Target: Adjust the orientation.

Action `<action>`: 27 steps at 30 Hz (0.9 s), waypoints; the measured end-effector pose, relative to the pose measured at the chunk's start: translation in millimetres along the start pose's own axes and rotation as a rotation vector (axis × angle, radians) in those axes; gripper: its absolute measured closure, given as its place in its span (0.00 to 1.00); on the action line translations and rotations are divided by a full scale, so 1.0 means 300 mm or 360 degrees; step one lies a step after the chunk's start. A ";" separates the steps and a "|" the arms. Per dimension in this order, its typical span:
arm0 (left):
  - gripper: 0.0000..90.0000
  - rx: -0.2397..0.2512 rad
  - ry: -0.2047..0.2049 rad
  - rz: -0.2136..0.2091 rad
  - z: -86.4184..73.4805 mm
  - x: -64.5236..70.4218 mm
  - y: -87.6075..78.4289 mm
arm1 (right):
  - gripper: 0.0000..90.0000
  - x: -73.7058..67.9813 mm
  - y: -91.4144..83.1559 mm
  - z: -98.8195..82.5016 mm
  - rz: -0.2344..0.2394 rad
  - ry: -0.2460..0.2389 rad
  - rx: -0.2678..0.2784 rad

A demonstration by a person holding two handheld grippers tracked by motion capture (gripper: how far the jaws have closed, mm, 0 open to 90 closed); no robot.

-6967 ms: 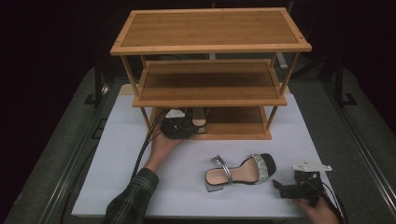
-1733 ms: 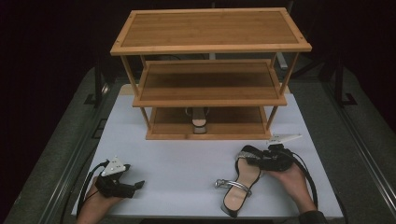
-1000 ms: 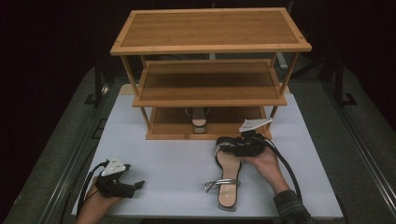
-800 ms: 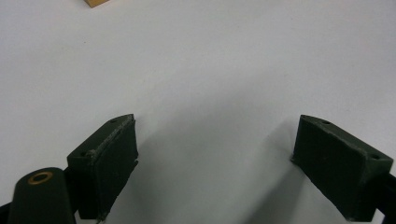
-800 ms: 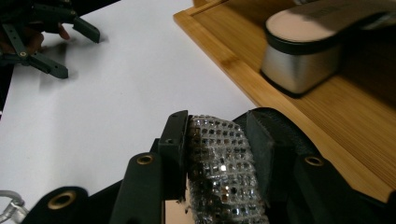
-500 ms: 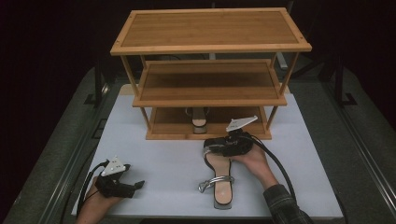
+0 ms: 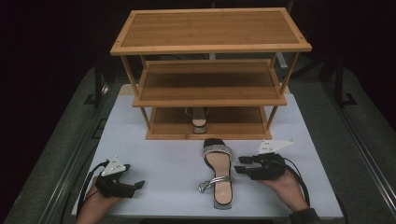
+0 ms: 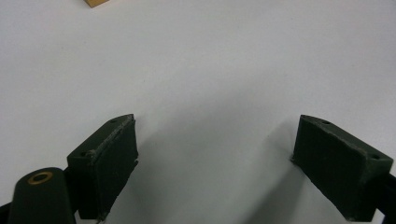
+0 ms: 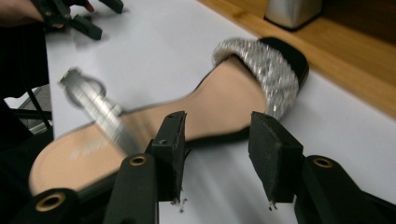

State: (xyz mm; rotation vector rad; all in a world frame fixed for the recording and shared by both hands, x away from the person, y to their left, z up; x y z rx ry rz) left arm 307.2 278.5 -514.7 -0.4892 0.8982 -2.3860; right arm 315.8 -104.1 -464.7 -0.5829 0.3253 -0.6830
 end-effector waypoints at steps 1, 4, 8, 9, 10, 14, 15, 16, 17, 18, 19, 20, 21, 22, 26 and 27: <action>0.14 -0.0001 0.0001 0.0000 0.000 0.000 0.000 | 0.62 -0.004 -0.012 -0.013 -0.0004 0.0004 -0.0003; 0.14 0.0002 -0.0001 0.0000 0.000 0.000 0.000 | 0.63 -0.024 -0.042 -0.046 0.0020 0.0031 0.0006; 0.14 0.0002 0.0000 0.0000 0.000 -0.001 0.001 | 0.64 -0.072 -0.050 -0.066 0.0083 0.0019 0.0008; 0.14 0.0002 0.0000 0.0000 0.000 -0.001 0.001 | 0.64 -0.082 -0.048 -0.067 0.0093 0.0017 0.0004; 0.14 0.0002 0.0000 0.0000 0.000 -0.001 0.001 | 0.64 -0.095 -0.045 -0.068 0.0113 0.0009 -0.0002; 0.14 0.0001 0.0000 0.0000 0.000 -0.001 0.001 | 0.66 -0.123 -0.019 -0.063 0.0155 -0.0008 -0.0020; 0.14 0.0001 0.0000 0.0000 0.000 -0.001 0.000 | 0.68 -0.127 -0.012 -0.062 0.0161 -0.0015 -0.0025; 0.14 0.0001 -0.0001 0.0000 0.000 -0.001 0.001 | 0.74 -0.131 -0.005 -0.062 0.0165 -0.0022 -0.0032; 0.14 0.0002 0.0000 -0.0001 0.001 -0.001 0.001 | 0.80 -0.137 -0.001 -0.062 0.0186 -0.0034 -0.0044; 0.14 0.0002 -0.0001 -0.0001 0.001 -0.001 0.001 | 0.84 -0.135 0.001 -0.061 0.0170 -0.0042 -0.0042; 0.14 0.0002 0.0000 -0.0001 0.001 -0.001 0.001 | 0.89 -0.130 0.001 -0.059 0.0151 -0.0049 -0.0043; 0.14 0.0001 0.0001 -0.0001 0.001 -0.001 0.001 | 0.90 -0.124 -0.002 -0.056 0.0142 -0.0053 -0.0037; 0.14 0.0002 0.0000 0.0000 0.001 -0.001 0.001 | 0.90 -0.120 -0.004 -0.056 0.0155 -0.0038 -0.0043; 0.14 0.0002 0.0000 -0.0001 0.001 -0.001 0.001 | 0.91 -0.114 -0.007 -0.058 0.0154 -0.0031 -0.0045; 0.14 0.0002 0.0000 -0.0001 0.001 -0.001 0.001 | 0.91 -0.082 -0.023 -0.059 0.0083 -0.0045 -0.0040; 0.14 0.0002 0.0000 -0.0001 0.001 -0.001 0.001 | 0.91 -0.072 -0.027 -0.061 0.0070 -0.0042 -0.0045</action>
Point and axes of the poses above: each handheld gripper's, and its own axes: y roughly forward along the jaws, z roughly out of its top, x roughly to its right, the point moved 9 cm from there along y, roughly forward along the jaws, and after that the axes turned 12 degrees about -z, right-handed, at the moved point
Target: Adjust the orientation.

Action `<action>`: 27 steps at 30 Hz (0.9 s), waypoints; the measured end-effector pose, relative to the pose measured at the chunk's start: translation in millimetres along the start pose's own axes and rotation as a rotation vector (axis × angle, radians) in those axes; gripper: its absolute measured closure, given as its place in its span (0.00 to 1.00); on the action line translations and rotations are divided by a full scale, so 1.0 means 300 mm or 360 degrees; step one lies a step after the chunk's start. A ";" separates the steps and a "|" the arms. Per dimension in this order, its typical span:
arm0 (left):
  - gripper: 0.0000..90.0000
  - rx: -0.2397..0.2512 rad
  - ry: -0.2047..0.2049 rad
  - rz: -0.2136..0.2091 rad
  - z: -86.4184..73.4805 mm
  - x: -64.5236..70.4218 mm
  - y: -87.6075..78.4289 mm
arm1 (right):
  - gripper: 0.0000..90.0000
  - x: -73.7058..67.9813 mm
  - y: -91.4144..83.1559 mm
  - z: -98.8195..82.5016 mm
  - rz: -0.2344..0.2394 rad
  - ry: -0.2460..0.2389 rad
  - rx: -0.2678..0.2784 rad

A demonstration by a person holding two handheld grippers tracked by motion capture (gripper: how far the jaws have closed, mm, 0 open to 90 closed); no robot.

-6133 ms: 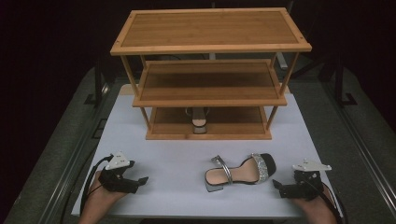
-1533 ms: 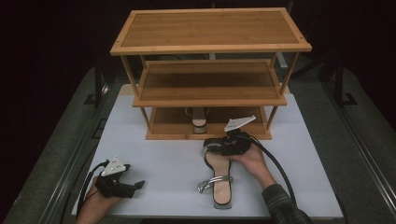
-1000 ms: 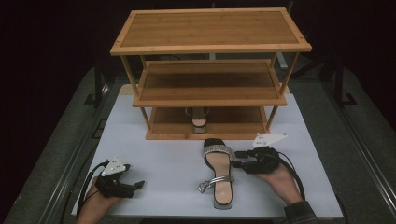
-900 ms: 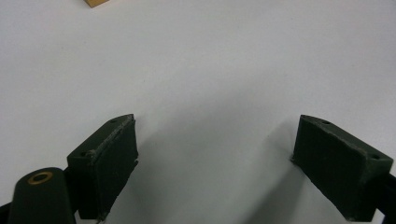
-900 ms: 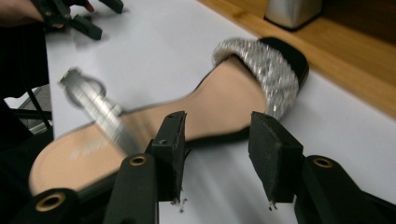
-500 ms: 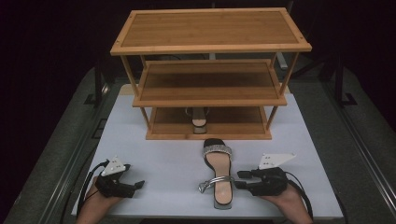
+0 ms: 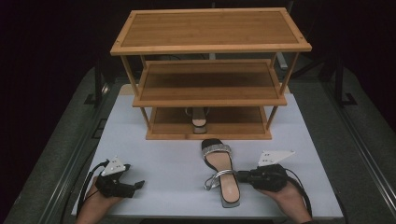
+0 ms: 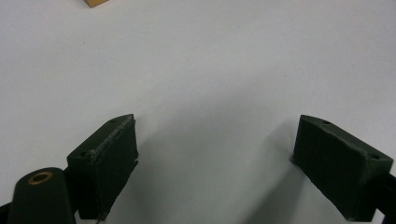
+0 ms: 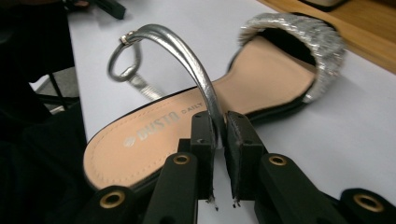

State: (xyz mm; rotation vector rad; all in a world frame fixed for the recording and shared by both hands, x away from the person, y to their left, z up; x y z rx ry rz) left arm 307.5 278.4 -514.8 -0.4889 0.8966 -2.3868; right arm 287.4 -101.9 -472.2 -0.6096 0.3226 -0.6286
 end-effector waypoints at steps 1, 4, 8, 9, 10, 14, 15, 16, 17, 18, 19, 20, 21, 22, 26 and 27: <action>0.14 0.0000 -0.0001 0.0000 0.000 0.000 0.000 | 0.91 0.012 -0.004 -0.002 -0.0010 -0.0003 0.0003; 0.14 0.0000 0.0000 0.0000 0.000 0.000 0.000 | 0.91 0.046 -0.013 -0.004 -0.0042 0.0005 0.0007; 0.14 -0.0001 -0.0001 0.0000 0.000 0.000 0.000 | 0.90 0.100 -0.024 -0.008 -0.0101 0.0032 0.0019; 0.14 -0.0001 0.0000 0.0000 0.000 0.000 0.000 | 0.89 0.112 -0.027 -0.010 -0.0105 0.0038 0.0023; 0.14 -0.0001 0.0000 0.0000 0.000 0.000 0.000 | 0.87 0.119 -0.031 -0.013 -0.0095 0.0054 0.0036; 0.14 -0.0001 0.0000 -0.0001 0.000 0.000 0.000 | 0.66 0.116 -0.060 -0.022 -0.0043 0.0109 0.0090; 0.14 -0.0001 0.0000 0.0000 0.000 0.000 0.000 | 0.60 0.111 -0.067 -0.028 -0.0027 0.0128 0.0096; 0.14 -0.0002 0.0000 0.0000 0.000 0.000 0.000 | 0.55 0.108 -0.073 -0.033 -0.0017 0.0146 0.0104; 0.14 -0.0002 0.0001 0.0000 0.000 0.000 0.000 | 0.50 0.105 -0.078 -0.040 -0.0006 0.0156 0.0108; 0.14 -0.0002 0.0000 0.0000 0.000 0.000 0.000 | 0.46 0.100 -0.081 -0.050 0.0018 0.0168 0.0109; 0.14 -0.0003 0.0001 0.0000 0.000 0.000 0.000 | 0.43 0.097 -0.082 -0.057 0.0026 0.0173 0.0108; 0.14 -0.0002 0.0000 0.0000 0.000 0.000 0.000 | 0.39 0.092 -0.083 -0.064 0.0033 0.0181 0.0113; 0.14 -0.0002 0.0001 0.0000 0.000 0.000 0.000 | 0.37 0.085 -0.083 -0.070 0.0049 0.0181 0.0121; 0.14 -0.0002 0.0001 0.0000 0.000 0.000 0.000 | 0.35 0.076 -0.083 -0.073 0.0070 0.0187 0.0129; 0.14 -0.0002 0.0001 0.0000 0.000 0.000 0.000 | 0.23 0.040 -0.069 -0.078 0.0113 0.0157 0.0145; 0.14 -0.0002 0.0001 0.0000 0.000 0.000 0.000 | 0.21 0.036 -0.065 -0.077 0.0113 0.0155 0.0142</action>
Point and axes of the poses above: each handheld gripper's, and its own axes: y roughly forward along the jaws, z roughly out of its top, x roughly to its right, the point moved 9 cm from there along y, roughly forward along the jaws, and after that the axes turned 12 degrees about -z, right-handed, at the moved point
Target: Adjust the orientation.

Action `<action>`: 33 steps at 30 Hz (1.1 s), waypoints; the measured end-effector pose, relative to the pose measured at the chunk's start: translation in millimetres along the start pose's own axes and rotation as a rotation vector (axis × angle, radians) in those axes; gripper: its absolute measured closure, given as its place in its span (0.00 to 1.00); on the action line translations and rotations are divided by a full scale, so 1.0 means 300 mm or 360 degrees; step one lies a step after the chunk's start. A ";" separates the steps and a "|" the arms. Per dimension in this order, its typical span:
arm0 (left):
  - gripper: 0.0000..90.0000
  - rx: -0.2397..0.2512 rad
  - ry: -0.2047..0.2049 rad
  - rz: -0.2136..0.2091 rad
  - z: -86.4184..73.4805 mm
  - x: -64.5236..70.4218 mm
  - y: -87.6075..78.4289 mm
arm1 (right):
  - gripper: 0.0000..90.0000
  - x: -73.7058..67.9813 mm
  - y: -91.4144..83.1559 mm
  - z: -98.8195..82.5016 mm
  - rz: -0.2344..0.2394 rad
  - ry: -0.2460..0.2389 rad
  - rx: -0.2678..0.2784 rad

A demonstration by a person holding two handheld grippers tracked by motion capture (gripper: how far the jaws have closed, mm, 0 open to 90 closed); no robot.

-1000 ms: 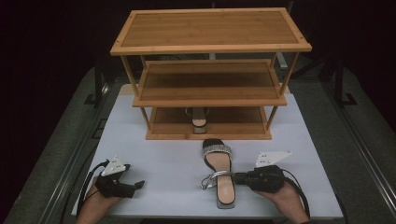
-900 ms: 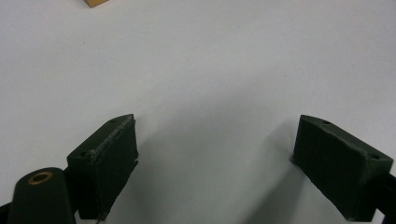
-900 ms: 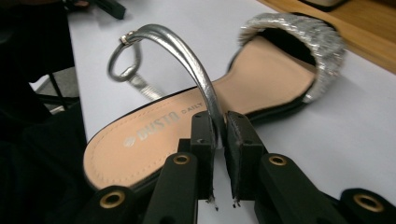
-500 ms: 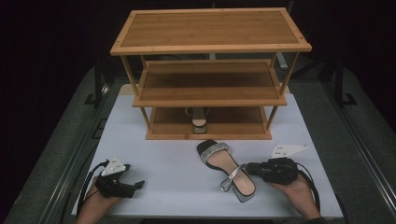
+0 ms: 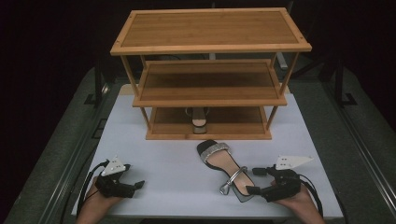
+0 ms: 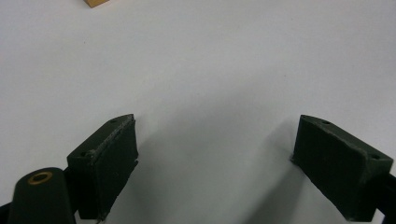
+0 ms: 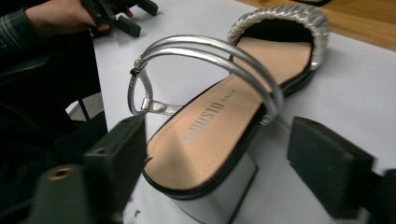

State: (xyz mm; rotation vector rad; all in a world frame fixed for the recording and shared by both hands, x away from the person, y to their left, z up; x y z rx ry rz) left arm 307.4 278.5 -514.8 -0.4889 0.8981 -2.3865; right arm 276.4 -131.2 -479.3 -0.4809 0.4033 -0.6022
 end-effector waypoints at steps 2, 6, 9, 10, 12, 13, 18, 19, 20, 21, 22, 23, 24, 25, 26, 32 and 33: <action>0.14 0.0000 0.0001 0.0000 0.000 0.000 0.000 | 0.18 -0.013 0.015 -0.004 0.0012 -0.0020 -0.0014; 0.14 0.0000 0.0000 0.0000 0.000 0.000 0.000 | 0.15 -0.025 0.040 -0.012 0.0004 -0.0032 -0.0042; 0.14 0.0000 0.0000 0.0000 0.000 0.000 0.000 | 0.15 -0.034 0.062 -0.019 0.0016 -0.0045 -0.0068; 0.14 -0.0001 0.0001 0.0000 0.000 0.000 0.000 | 0.14 -0.036 0.068 -0.021 0.0022 -0.0052 -0.0073; 0.14 0.0001 0.0000 0.0001 0.000 0.000 0.000 | 0.14 -0.039 0.085 -0.028 0.0029 -0.0062 -0.0102; 0.14 0.0001 0.0001 0.0001 0.000 0.000 0.000 | 0.14 -0.043 0.093 -0.030 0.0036 -0.0067 -0.0109; 0.14 0.0001 0.0000 0.0000 0.000 0.000 0.000 | 0.16 -0.051 0.120 -0.043 0.0028 -0.0097 -0.0155; 0.14 0.0001 0.0000 0.0000 0.000 0.000 0.000 | 0.17 -0.052 0.125 -0.050 0.0033 -0.0107 -0.0178; 0.14 0.0001 0.0001 0.0000 0.000 0.000 0.000 | 0.19 -0.053 0.126 -0.053 0.0028 -0.0116 -0.0187; 0.14 0.0001 0.0001 0.0000 0.000 0.000 0.000 | 0.22 -0.051 0.127 -0.053 0.0011 -0.0125 -0.0186; 0.14 0.0001 0.0001 0.0000 0.000 0.000 0.000 | 0.24 -0.053 0.126 -0.051 0.0014 -0.0123 -0.0176; 0.14 0.0001 0.0000 0.0000 0.000 0.000 0.000 | 0.25 -0.056 0.125 -0.049 0.0022 -0.0127 -0.0174; 0.14 0.0001 0.0000 0.0000 0.000 0.000 0.000 | 0.26 -0.056 0.125 -0.050 0.0022 -0.0131 -0.0177; 0.14 0.0000 0.0000 0.0000 0.000 0.000 0.000 | 0.26 -0.057 0.124 -0.050 0.0024 -0.0123 -0.0180; 0.14 0.0001 0.0000 0.0000 0.000 0.000 0.000 | 0.26 -0.056 0.123 -0.049 0.0028 -0.0120 -0.0182; 0.14 0.0001 0.0001 0.0000 0.000 0.000 0.000 | 0.27 -0.055 0.115 -0.036 0.0021 -0.0091 -0.0160; 0.14 0.0001 0.0000 0.0000 0.000 0.000 0.000 | 0.27 -0.056 0.115 -0.034 0.0019 -0.0087 -0.0158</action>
Point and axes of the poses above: each handheld gripper's, and its own axes: y roughly forward along the jaws, z roughly out of its top, x roughly to its right, the point moved 9 cm from there along y, roughly forward along the jaws, and after that the axes turned 12 degrees about -z, right-handed, at the moved point
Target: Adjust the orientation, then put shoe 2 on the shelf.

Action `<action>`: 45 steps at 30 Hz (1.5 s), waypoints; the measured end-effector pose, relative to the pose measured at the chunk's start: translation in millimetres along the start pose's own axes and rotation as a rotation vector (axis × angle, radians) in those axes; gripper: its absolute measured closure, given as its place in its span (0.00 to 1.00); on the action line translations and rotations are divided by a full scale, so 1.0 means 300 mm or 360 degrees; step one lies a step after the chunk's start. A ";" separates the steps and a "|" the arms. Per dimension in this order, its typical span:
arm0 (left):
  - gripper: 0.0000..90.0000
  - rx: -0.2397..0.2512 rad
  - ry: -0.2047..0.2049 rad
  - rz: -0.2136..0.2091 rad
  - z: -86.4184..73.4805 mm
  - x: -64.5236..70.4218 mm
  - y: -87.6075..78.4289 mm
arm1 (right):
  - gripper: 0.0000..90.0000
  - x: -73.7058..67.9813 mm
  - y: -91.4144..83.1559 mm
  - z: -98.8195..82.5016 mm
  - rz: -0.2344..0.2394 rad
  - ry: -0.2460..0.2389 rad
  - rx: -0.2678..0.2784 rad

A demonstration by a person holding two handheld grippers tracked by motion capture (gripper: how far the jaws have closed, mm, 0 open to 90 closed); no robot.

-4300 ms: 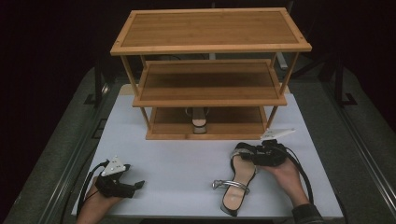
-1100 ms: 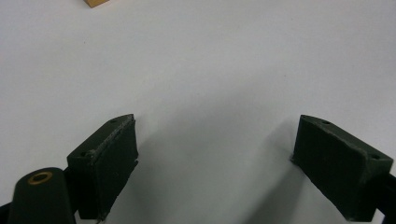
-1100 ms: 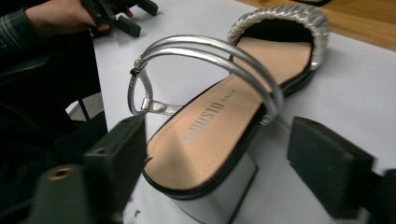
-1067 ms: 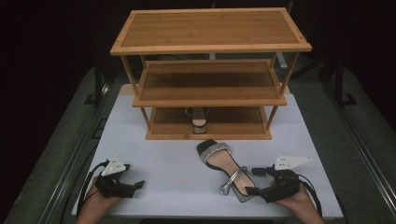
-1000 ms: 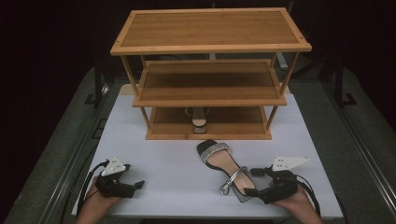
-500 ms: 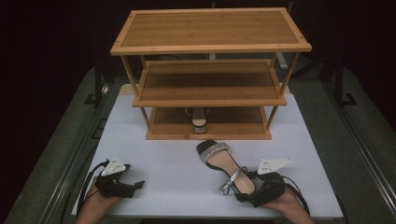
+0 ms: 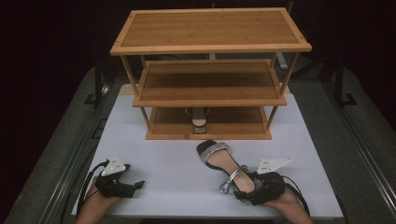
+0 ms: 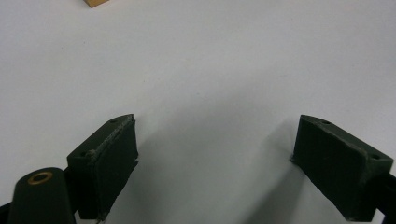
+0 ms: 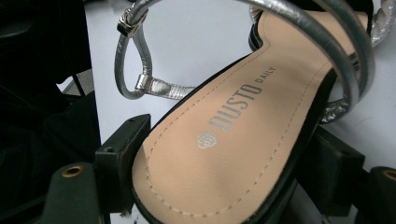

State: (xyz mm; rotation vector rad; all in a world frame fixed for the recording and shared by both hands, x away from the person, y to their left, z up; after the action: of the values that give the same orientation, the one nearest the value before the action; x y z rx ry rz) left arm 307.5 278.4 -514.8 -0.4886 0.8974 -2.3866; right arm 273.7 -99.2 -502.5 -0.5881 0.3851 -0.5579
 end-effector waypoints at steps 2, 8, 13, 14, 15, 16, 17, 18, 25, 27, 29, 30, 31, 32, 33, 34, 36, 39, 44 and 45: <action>0.14 0.0000 0.0000 0.0000 0.000 0.000 0.000 | 0.27 -0.002 -0.003 0.003 -0.0012 0.0001 0.0005; 0.14 0.0000 0.0000 0.0000 0.000 0.000 0.000 | 0.27 0.000 -0.029 0.028 -0.0015 0.0029 0.0080; 0.14 0.0000 0.0000 0.0000 0.000 0.000 0.000 | 0.27 0.008 -0.052 0.042 -0.0029 0.0054 0.0121; 0.14 0.0000 -0.0001 0.0000 0.000 0.000 0.000 | 0.27 0.010 -0.054 0.042 -0.0036 0.0050 0.0121; 0.14 0.0000 0.0000 -0.0001 0.000 0.000 0.000 | 0.27 0.011 -0.055 0.042 -0.0042 0.0052 0.0123; 0.14 0.0000 0.0000 0.0000 0.000 0.000 0.000 | 0.27 0.012 -0.058 0.043 -0.0049 0.0051 0.0128; 0.14 -0.0001 0.0000 0.0000 0.000 0.000 0.000 | 0.27 0.013 -0.061 0.045 -0.0049 0.0051 0.0136; 0.14 0.0000 0.0000 0.0000 0.000 0.000 0.000 | 0.27 0.015 -0.064 0.049 -0.0051 0.0055 0.0147; 0.14 0.0000 0.0001 -0.0001 0.000 0.000 0.000 | 0.27 0.039 -0.103 0.068 -0.0109 0.0074 0.0209; 0.14 -0.0001 0.0002 0.0000 0.000 -0.001 0.000 | 0.27 0.052 -0.111 0.073 -0.0136 0.0081 0.0225; 0.14 -0.0001 0.0003 -0.0001 0.000 -0.001 0.000 | 0.27 0.065 -0.117 0.080 -0.0164 0.0089 0.0238; 0.14 0.0000 0.0001 -0.0002 0.000 0.000 0.000 | 0.27 0.072 -0.118 0.083 -0.0181 0.0094 0.0241; 0.14 0.0000 0.0001 -0.0001 0.000 0.000 0.000 | 0.27 0.080 -0.120 0.086 -0.0201 0.0094 0.0246; 0.14 -0.0002 0.0002 -0.0002 0.000 0.000 0.000 | 0.27 0.087 -0.121 0.089 -0.0218 0.0095 0.0252; 0.14 -0.0002 0.0003 -0.0001 0.000 0.000 0.000 | 0.27 0.093 -0.123 0.093 -0.0232 0.0102 0.0258; 0.14 -0.0002 0.0003 -0.0001 0.000 0.000 0.000 | 0.27 0.100 -0.124 0.098 -0.0245 0.0104 0.0269; 0.14 -0.0001 0.0001 -0.0001 0.000 0.000 0.000 | 0.27 0.111 -0.126 0.108 -0.0263 0.0107 0.0284; 0.14 0.0001 0.0001 -0.0001 0.000 -0.001 0.000 | 0.27 0.129 -0.125 0.125 -0.0297 0.0115 0.0305; 0.14 0.0001 0.0001 -0.0001 0.000 0.000 0.000 | 0.27 0.168 -0.116 0.150 -0.0341 0.0132 0.0319; 0.14 -0.0001 0.0001 -0.0001 0.000 0.000 0.000 | 0.27 0.176 -0.113 0.155 -0.0352 0.0133 0.0319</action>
State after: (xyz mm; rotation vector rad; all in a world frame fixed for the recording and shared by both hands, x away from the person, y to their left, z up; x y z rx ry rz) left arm 307.5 278.4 -514.8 -0.4885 0.8985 -2.3876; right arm 325.1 -134.9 -455.6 -0.4170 0.3399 -0.8249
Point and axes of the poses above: each handheld gripper's, and its own axes: y roughly forward along the jaws, z roughly out of its top, x roughly to its right, the point moved 9 cm from there along y, roughly forward along the jaws, and after that the axes turned 12 degrees about -z, right-handed, at the moved point
